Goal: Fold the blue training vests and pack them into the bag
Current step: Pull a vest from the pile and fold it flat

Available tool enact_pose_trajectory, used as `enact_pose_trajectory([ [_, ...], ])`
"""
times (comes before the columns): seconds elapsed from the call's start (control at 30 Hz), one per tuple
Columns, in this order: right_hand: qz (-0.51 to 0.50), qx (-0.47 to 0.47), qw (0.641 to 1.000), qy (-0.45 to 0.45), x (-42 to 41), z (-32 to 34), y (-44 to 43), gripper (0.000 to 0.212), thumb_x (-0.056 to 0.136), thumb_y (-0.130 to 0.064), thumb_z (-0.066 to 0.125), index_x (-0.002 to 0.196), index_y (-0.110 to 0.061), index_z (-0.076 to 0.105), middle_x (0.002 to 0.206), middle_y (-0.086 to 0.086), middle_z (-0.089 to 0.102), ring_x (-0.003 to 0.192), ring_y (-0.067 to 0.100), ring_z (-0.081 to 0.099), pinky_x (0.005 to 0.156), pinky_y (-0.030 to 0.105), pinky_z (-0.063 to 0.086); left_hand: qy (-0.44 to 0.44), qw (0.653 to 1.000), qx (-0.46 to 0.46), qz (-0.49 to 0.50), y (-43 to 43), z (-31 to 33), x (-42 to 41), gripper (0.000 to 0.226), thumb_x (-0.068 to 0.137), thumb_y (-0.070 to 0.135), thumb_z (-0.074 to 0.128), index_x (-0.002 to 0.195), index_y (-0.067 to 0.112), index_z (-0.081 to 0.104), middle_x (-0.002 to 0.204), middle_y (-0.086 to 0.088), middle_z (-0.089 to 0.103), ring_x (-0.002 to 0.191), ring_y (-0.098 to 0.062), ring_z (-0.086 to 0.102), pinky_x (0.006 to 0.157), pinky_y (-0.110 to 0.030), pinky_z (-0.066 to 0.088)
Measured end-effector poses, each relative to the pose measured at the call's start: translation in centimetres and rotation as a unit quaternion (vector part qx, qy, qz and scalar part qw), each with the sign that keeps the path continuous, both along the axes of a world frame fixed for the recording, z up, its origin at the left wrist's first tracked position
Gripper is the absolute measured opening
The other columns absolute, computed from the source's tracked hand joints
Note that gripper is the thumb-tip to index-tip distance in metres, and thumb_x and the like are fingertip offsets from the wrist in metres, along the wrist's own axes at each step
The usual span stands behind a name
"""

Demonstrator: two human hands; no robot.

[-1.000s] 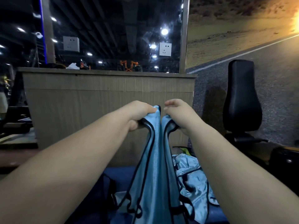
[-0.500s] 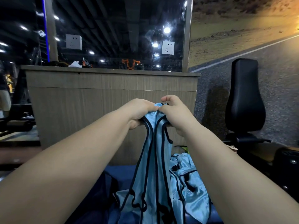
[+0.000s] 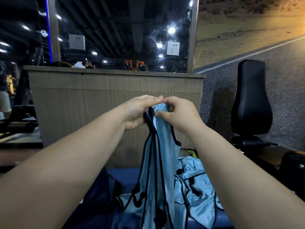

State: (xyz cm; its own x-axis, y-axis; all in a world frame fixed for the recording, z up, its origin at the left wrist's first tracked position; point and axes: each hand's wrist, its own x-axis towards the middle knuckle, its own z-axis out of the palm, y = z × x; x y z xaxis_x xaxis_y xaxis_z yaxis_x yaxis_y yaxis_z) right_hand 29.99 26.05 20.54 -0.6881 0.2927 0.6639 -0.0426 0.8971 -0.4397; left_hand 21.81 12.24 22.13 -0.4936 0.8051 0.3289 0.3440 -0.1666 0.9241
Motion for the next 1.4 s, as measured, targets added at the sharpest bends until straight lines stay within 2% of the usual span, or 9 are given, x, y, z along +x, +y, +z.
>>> enact_pose_trajectory([
  [0.13, 0.035, -0.033, 0.998, 0.037, -0.6, 0.4, 0.7, 0.019, 0.081, -0.036, 0.077, 0.094, -0.028, 0.065, 0.097, -0.009, 0.045, 0.085, 0.003, 0.048, 0.066, 0.012, 0.035, -0.038, 0.997, 0.05, -0.042, 0.1, 0.0, 0.1, 0.02, 0.097, 0.023, 0.056, 0.105, 0.006, 0.061, 0.087, -0.004, 0.069, 0.077, -0.015, 0.067, 0.073, -0.029, 0.057],
  [0.3, 0.019, -0.119, 0.986, 0.115, -0.8, 1.0, 1.6, 0.012, 0.088, -0.007, 0.06, 0.087, -0.02, 0.059, 0.071, -0.011, 0.055, 0.061, 0.002, 0.047, 0.05, 0.012, 0.036, -0.075, 0.989, 0.128, 0.03, 1.7, -1.5, 0.9, 0.055, 0.087, 0.002, 0.067, 0.13, 0.018, 0.036, 0.122, -0.011, 0.057, 0.09, -0.019, 0.063, 0.082, -0.033, 0.055],
  [0.47, 0.02, -0.17, 0.973, 0.152, -0.6, 2.4, 1.9, 0.006, 0.093, -0.015, 0.057, 0.089, -0.018, 0.055, 0.074, -0.006, 0.055, 0.063, 0.009, 0.047, 0.057, 0.027, 0.039, 0.083, 0.984, 0.041, 0.15, 2.7, -5.7, 0.8, 0.102, 0.048, 0.057, 0.086, 0.132, 0.03, 0.033, 0.138, 0.001, 0.049, 0.126, -0.014, 0.049, 0.11, -0.039, 0.04],
  [0.57, 0.022, -0.156, 0.972, 0.172, -0.5, 3.4, 1.9, 0.006, 0.094, -0.02, 0.059, 0.091, -0.019, 0.054, 0.076, -0.009, 0.054, 0.064, 0.005, 0.046, 0.057, 0.023, 0.04, 0.103, 0.983, -0.026, 0.148, 3.3, -8.7, 1.4, 0.115, 0.057, 0.052, 0.088, 0.146, 0.028, 0.02, 0.152, -0.002, 0.035, 0.133, -0.009, 0.032, 0.114, -0.031, 0.025],
  [0.73, -0.002, -0.094, 0.976, 0.197, -0.2, 4.7, 2.1, 0.01, 0.095, -0.026, 0.058, 0.09, -0.022, 0.051, 0.075, -0.011, 0.051, 0.063, 0.002, 0.043, 0.051, 0.014, 0.035, 0.152, 0.974, 0.01, 0.166, 4.2, -13.0, 2.2, 0.108, 0.072, 0.036, 0.085, 0.144, 0.046, 0.005, 0.151, 0.001, 0.026, 0.13, -0.002, 0.022, 0.11, -0.026, 0.022],
  [0.87, -0.018, -0.085, 0.97, 0.228, 0.5, 5.6, 3.1, 0.01, 0.095, -0.025, 0.059, 0.091, -0.022, 0.051, 0.075, -0.012, 0.05, 0.063, 0.002, 0.043, 0.05, 0.011, 0.033, 0.224, 0.961, 0.017, 0.162, 3.6, -15.4, 1.5, 0.102, 0.081, 0.03, 0.078, 0.122, 0.078, -0.003, 0.136, 0.012, 0.031, 0.125, -0.012, 0.044, 0.11, -0.038, 0.039],
  [1.03, -0.009, -0.094, 0.967, 0.237, 1.3, 6.0, 3.7, 0.008, 0.095, -0.023, 0.059, 0.092, -0.021, 0.052, 0.075, -0.011, 0.049, 0.062, 0.001, 0.041, 0.05, 0.009, 0.034, 0.29, 0.943, -0.003, 0.162, 3.8, -18.2, 1.3, 0.09, 0.092, 0.028, 0.065, 0.127, 0.073, -0.004, 0.131, 0.025, 0.029, 0.116, -0.007, 0.045, 0.102, -0.028, 0.041],
  [1.13, -0.004, -0.101, 0.965, 0.241, 1.6, 6.1, 3.8, 0.007, 0.096, -0.023, 0.059, 0.092, -0.02, 0.052, 0.077, -0.01, 0.05, 0.062, 0.001, 0.041, 0.049, 0.009, 0.034, 0.311, 0.933, 0.031, 0.177, 4.4, -18.6, 1.3, 0.073, 0.088, 0.02, 0.065, 0.126, 0.063, 0.018, 0.129, 0.038, 0.023, 0.104, 0.007, 0.043, 0.093, -0.029, 0.047],
  [1.4, -0.022, -0.106, 0.967, 0.232, 1.8, 5.9, 4.5, 0.009, 0.096, -0.025, 0.058, 0.09, -0.021, 0.052, 0.074, -0.01, 0.049, 0.06, 0.004, 0.042, 0.044, 0.011, 0.032, 0.249, 0.951, -0.002, 0.181, 5.6, -18.4, 0.7, 0.048, 0.084, -0.001, 0.058, 0.125, 0.024, 0.055, 0.124, 0.025, 0.035, 0.106, 0.007, 0.044, 0.09, 0.0, 0.032],
])
